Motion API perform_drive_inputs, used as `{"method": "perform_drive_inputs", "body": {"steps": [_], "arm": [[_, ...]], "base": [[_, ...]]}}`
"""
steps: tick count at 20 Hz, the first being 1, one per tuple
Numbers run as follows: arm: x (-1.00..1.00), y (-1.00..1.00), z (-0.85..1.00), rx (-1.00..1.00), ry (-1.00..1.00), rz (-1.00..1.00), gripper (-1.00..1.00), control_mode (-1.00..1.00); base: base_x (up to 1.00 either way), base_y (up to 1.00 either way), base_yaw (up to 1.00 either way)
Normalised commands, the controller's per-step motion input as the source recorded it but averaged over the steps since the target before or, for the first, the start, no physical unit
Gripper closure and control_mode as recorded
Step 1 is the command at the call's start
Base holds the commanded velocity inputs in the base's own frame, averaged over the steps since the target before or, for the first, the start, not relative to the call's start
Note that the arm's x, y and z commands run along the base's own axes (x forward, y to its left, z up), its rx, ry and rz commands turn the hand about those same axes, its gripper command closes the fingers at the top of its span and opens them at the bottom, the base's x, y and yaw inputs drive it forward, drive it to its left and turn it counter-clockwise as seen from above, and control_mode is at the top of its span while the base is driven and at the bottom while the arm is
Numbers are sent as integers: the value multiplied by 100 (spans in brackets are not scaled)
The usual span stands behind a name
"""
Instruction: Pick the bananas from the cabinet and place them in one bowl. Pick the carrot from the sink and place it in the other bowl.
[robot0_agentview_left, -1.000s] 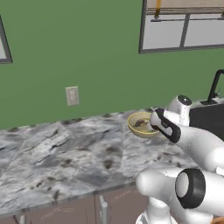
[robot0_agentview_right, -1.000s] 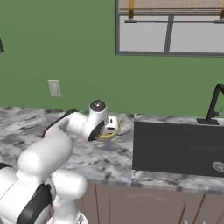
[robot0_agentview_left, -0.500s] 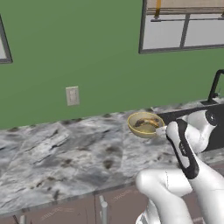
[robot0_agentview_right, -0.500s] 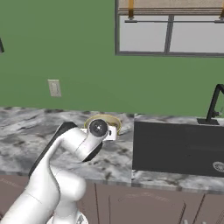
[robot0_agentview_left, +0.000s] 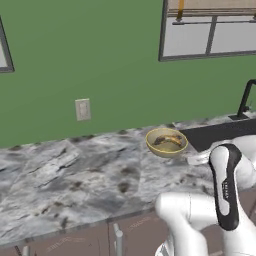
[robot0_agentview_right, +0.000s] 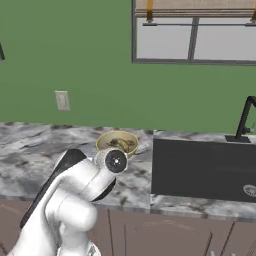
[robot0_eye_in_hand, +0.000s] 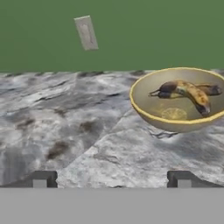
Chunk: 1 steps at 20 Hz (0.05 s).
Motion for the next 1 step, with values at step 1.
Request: {"method": "perform_drive_inputs", "body": {"steps": [1], "arm": [[-88, 14, 3, 4, 2, 17, -100, -100]], "base": [[0, 0, 0]]}}
